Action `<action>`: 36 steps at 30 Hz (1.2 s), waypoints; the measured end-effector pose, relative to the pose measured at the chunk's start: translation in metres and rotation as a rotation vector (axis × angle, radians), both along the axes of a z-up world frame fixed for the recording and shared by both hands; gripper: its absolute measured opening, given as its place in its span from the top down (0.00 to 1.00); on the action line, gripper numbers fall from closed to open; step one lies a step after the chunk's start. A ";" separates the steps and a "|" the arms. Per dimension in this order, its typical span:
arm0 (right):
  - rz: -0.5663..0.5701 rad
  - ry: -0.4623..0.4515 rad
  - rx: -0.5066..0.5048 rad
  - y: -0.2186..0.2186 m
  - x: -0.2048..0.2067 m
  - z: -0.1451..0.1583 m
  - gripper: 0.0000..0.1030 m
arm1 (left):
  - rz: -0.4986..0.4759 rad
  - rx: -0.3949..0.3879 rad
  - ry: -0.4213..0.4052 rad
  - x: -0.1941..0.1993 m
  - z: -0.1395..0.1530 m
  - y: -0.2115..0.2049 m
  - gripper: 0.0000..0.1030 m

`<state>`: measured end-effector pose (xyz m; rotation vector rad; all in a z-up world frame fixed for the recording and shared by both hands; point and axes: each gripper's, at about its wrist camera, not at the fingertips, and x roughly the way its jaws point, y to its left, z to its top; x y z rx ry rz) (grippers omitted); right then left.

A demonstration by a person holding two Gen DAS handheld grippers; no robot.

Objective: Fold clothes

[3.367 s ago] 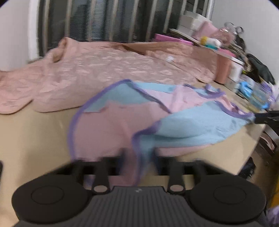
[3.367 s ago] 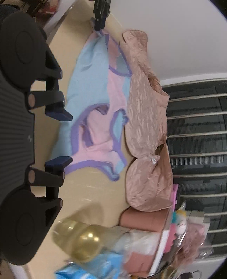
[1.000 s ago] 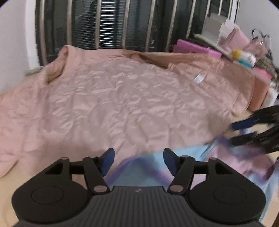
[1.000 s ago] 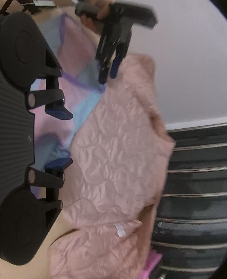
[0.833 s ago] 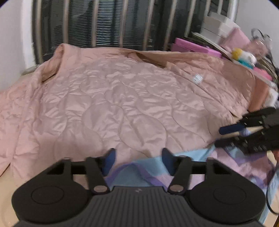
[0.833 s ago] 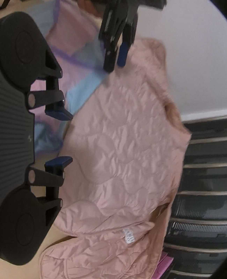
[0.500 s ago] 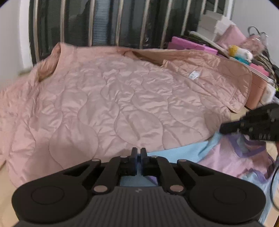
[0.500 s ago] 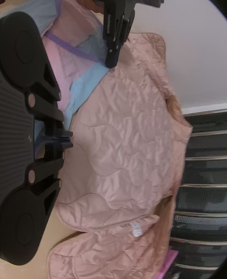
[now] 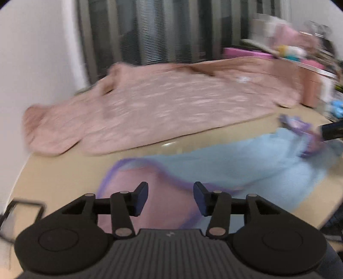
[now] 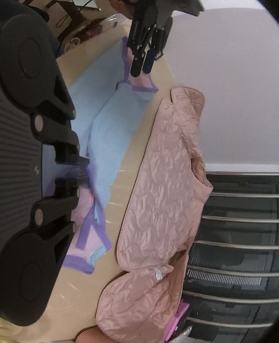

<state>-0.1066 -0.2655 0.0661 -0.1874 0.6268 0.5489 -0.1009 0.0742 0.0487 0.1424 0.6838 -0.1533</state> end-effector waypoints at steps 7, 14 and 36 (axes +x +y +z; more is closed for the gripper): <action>-0.280 -0.006 0.055 -0.040 0.043 0.006 0.82 | 0.111 -0.293 0.101 0.057 -0.006 0.042 0.52; -0.320 0.116 0.088 -0.030 0.098 -0.009 0.73 | 0.119 -0.344 0.119 0.074 -0.016 0.039 0.71; -0.507 -0.103 0.147 -0.069 -0.057 -0.046 0.98 | 0.127 -0.239 0.057 0.010 -0.016 0.028 0.93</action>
